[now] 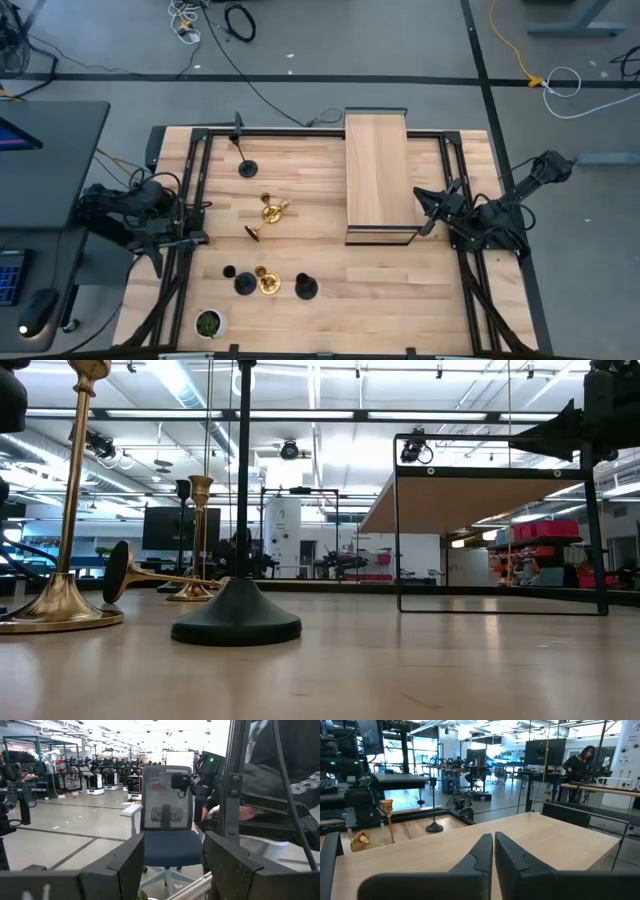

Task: Pick & Place candle stick holders

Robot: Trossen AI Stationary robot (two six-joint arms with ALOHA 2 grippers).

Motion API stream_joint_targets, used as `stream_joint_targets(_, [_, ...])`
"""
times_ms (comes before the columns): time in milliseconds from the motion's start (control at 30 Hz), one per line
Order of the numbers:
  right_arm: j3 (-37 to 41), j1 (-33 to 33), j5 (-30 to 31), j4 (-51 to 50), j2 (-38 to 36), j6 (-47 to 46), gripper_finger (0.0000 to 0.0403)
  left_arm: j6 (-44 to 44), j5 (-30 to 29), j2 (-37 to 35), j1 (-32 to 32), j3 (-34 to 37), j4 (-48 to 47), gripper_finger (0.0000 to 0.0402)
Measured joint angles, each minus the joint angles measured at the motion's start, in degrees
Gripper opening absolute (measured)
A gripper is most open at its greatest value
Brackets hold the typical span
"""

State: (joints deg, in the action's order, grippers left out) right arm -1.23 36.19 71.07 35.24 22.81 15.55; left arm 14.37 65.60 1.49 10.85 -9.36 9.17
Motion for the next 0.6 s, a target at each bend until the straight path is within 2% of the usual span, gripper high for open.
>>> stream_joint_targets(600, [0.01,0.02,0.00,-0.01,-0.02,-0.02,0.0022,-7.19,-0.50,0.00,0.00,0.00,0.07,0.0209])
